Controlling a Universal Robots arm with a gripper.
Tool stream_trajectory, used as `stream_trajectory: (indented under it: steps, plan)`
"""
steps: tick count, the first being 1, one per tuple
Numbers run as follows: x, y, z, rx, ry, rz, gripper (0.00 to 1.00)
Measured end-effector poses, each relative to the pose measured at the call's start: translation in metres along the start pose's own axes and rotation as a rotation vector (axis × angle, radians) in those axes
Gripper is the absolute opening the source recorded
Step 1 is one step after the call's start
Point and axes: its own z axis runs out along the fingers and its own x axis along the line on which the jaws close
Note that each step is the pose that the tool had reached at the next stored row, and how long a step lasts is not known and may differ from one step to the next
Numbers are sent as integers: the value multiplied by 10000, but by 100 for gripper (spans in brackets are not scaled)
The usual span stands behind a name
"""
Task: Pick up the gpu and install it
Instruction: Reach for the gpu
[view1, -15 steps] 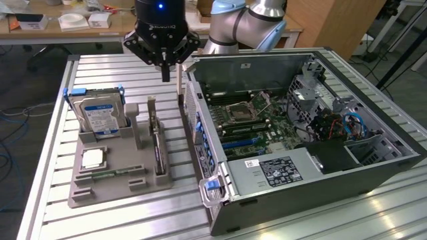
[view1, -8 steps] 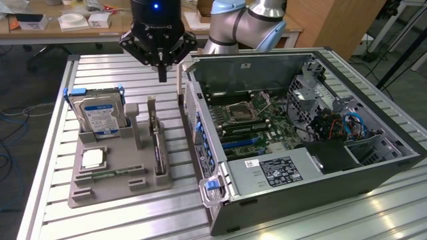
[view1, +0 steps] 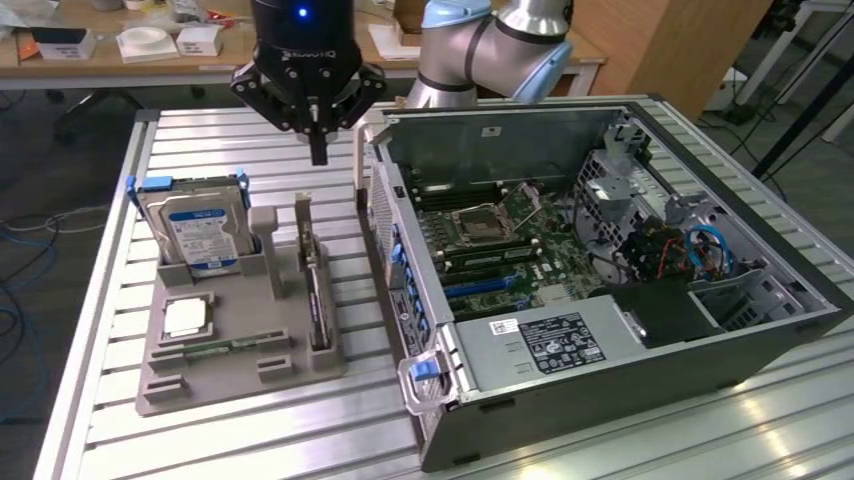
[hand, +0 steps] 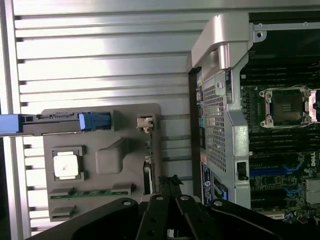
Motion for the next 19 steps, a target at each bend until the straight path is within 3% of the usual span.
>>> stream_trajectory:
  steps: [19]
  plan:
    - [167, -24, -4, 1, 1, -1, 11]
